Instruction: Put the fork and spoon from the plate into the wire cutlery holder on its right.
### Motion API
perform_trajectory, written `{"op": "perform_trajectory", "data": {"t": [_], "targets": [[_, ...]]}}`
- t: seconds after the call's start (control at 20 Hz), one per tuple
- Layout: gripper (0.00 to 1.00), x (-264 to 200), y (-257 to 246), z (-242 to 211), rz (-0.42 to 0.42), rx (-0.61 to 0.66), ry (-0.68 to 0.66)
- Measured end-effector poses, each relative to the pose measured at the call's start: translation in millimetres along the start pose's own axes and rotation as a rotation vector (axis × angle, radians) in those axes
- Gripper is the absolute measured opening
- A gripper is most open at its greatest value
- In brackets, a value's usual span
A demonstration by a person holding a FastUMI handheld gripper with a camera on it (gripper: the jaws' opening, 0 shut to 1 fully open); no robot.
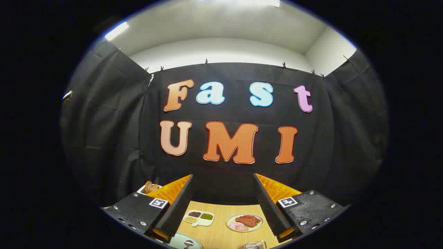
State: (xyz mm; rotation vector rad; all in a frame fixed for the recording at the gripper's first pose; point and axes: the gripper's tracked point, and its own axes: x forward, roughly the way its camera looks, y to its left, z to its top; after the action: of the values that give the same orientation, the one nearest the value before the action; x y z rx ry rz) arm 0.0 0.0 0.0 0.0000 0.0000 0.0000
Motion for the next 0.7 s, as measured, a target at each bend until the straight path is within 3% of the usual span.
{"op": "perform_trajectory", "data": {"t": [0.7], "targets": [[0.99, -6, 30, -9, 0.078, -0.039, 0.035]]}}
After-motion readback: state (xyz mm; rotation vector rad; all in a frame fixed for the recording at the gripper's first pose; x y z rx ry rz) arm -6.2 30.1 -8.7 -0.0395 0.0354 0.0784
